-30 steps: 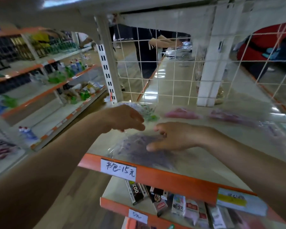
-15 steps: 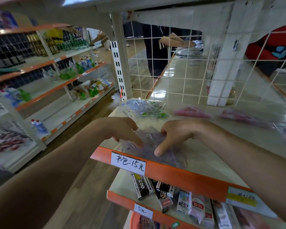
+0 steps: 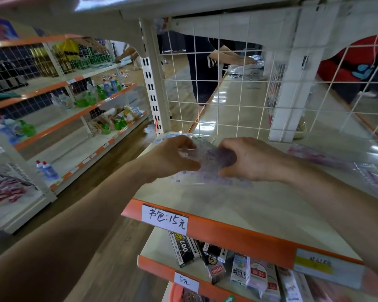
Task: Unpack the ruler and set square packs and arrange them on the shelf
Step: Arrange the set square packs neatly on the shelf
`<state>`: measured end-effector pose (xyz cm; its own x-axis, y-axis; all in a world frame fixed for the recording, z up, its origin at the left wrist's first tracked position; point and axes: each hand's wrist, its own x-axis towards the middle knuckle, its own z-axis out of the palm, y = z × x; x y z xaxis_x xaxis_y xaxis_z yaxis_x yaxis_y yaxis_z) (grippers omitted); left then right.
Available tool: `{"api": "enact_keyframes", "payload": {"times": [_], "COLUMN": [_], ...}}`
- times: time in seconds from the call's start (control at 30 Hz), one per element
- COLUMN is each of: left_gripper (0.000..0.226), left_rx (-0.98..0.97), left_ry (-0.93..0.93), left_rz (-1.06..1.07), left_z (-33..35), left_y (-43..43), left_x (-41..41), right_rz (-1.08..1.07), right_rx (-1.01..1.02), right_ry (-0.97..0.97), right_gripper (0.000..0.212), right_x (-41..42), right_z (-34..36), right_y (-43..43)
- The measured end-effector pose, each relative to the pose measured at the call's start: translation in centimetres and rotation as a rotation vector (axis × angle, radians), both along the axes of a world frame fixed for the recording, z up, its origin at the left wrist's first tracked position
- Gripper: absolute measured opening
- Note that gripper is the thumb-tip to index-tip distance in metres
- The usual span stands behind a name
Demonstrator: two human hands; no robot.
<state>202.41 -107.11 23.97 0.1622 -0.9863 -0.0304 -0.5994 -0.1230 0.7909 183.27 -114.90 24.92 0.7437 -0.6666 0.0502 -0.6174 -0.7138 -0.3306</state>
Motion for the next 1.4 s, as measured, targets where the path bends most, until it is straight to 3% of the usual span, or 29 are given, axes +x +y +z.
{"api": "enact_keyframes", "payload": {"times": [0.1,0.2,0.37,0.53,0.63,0.67,0.73,0.77,0.83,1.0,1.13,1.2,1.4], "left_gripper": [0.031,0.05,0.071,0.063,0.035,0.041,0.075,0.088,0.093,0.076,0.042,0.041,0.039], "left_rx": [0.073,0.131,0.115,0.112,0.113,0.1,0.053,0.034,0.03,0.044,0.033,0.072,0.02], "left_ry": [-0.003,0.084,0.287,0.378,0.699,0.88,1.198,1.286,1.323,1.252,1.218,1.238,1.203], "left_rz": [-0.027,-0.028,-0.022,0.077,0.013,-0.035,-0.158,-0.221,-0.302,-0.309,-0.197,-0.117,-0.12], "left_z": [-1.3,-2.6,-3.3,-3.0,-2.3,-2.3,-2.6,-2.8,-3.7,-5.2,-5.4,-5.6,-5.2], "left_y": [0.1,0.3,-0.3,-1.8,-2.3,-2.4,-3.0,-3.3,-4.0,-4.8,-4.5,-4.5,-4.2], "left_x": [0.2,0.8,0.1,-1.0,-1.5,-1.7,-2.5,-3.5,-6.3,-10.7,-10.3,-10.2,-10.2], "right_rz": [0.045,0.065,0.026,-0.076,-0.15,-0.188,-0.282,-0.315,-0.337,-0.391,-0.403,-0.357,-0.319], "right_rx": [0.174,0.47,0.527,0.69,0.813,0.87,0.928,0.934,0.934,0.75,0.532,0.468,0.359], "right_ry": [-0.109,-0.245,-0.421,-0.668,-0.876,-0.942,-1.039,-1.075,-1.141,-1.072,-0.948,-0.875,-0.911], "right_gripper": [0.047,0.048,0.03,0.044,0.034,0.033,0.035,0.035,0.032,0.03,0.044,0.043,0.02], "right_x": [-0.9,-2.1,-2.4,-3.4,-5.1,-5.6,-6.2,-6.3,-6.4,-6.7,-6.5,-6.2,-6.4], "right_z": [-1.2,-2.7,-4.8,-5.5,-5.0,-4.7,-4.3,-4.1,-4.3,-5.4,-6.3,-6.5,-6.3], "right_y": [-0.1,-0.2,-0.9,-1.2,-1.4,-1.4,-1.9,-2.0,-2.0,-1.2,-1.3,-1.1,-1.2]}}
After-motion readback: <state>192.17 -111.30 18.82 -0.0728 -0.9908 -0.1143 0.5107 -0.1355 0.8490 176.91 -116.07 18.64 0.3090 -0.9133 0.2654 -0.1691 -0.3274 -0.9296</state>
